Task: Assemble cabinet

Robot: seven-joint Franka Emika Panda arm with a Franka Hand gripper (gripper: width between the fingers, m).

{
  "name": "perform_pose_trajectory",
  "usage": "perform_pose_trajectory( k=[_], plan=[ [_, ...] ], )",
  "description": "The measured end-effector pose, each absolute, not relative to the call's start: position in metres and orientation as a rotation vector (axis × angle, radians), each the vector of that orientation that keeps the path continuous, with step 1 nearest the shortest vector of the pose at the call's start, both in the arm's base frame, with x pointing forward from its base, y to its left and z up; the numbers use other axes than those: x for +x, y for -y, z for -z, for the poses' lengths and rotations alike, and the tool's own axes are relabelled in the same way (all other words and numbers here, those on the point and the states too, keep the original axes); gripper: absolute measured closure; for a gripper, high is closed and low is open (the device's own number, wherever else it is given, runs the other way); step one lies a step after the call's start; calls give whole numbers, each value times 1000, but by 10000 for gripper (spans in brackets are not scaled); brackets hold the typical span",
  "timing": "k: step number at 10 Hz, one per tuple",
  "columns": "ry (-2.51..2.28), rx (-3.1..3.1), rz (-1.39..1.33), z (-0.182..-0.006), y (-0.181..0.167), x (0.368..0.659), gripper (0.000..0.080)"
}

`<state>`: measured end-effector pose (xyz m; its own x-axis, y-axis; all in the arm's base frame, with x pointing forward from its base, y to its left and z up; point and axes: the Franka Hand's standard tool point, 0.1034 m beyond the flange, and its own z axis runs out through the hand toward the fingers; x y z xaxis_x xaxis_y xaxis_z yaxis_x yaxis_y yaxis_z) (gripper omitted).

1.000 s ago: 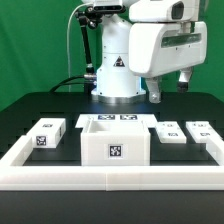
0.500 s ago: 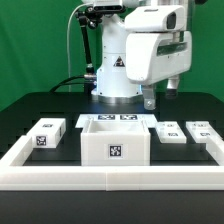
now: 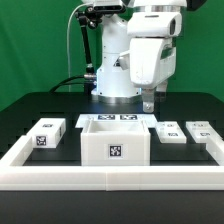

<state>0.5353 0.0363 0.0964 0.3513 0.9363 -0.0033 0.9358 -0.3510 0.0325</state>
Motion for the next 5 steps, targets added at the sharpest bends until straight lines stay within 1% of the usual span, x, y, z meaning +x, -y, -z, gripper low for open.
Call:
perform_pose_trajectory(
  k=[2, 5],
  plan=[
    [-1800, 2538, -22, -96, -36, 535, 3],
    [-2059, 2291, -2, -91, -28, 530, 3]
  ],
)
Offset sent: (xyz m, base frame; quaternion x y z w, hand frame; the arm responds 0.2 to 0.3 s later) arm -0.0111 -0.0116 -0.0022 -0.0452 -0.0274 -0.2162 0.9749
